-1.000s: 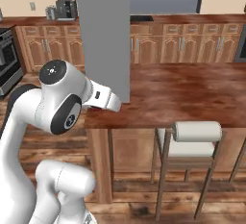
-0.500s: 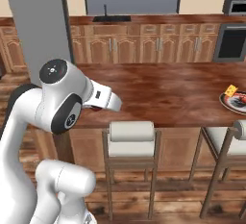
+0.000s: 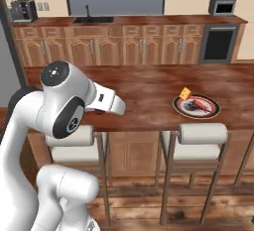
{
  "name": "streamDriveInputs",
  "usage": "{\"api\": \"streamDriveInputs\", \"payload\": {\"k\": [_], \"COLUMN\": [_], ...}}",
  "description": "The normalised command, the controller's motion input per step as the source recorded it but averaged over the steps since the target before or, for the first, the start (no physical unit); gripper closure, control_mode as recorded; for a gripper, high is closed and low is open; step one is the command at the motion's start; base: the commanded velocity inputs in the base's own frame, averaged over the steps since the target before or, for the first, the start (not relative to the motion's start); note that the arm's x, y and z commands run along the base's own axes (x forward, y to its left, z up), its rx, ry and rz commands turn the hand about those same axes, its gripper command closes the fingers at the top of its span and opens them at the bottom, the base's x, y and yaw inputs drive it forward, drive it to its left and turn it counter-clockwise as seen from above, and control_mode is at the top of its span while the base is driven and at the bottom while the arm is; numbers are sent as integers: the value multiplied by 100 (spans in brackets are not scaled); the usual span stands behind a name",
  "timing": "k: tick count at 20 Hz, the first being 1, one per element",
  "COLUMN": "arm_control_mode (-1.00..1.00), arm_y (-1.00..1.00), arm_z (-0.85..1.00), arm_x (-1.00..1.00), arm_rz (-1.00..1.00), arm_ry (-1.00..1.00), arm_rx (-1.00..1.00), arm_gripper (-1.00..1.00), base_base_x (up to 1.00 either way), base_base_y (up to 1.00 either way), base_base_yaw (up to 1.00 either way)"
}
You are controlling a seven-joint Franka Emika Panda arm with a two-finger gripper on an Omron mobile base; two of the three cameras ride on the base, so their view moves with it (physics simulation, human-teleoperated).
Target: Take the cheese, fish, and bell pepper from the fridge and place them on the plate on the dining counter to create an appetizer plate.
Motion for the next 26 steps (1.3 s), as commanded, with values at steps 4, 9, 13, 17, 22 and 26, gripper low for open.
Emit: {"api": "streamDriveInputs", "payload": {"k": [4, 9, 13, 17, 22, 26], "arm_control_mode": [100, 100, 100, 100, 100, 100], "arm_y": [0, 0, 0, 0, 0, 0], "arm_z": [0, 0, 0, 0, 0, 0], "arm_x": [0, 0, 0, 0, 0, 0], "arm_rz": [0, 0, 0, 0, 0, 0], "arm_ry": [0, 0, 0, 0, 0, 0], "arm_rx": [0, 0, 0, 0, 0, 0], "arm_gripper": [100, 100, 100, 100, 100, 100], "base_base_x": [12, 28, 46, 49, 84, 100], "base_base_y": [-100, -88, -75, -67, -14, 48], "base_base_yaw": [0, 0, 0, 0, 0, -4]}}
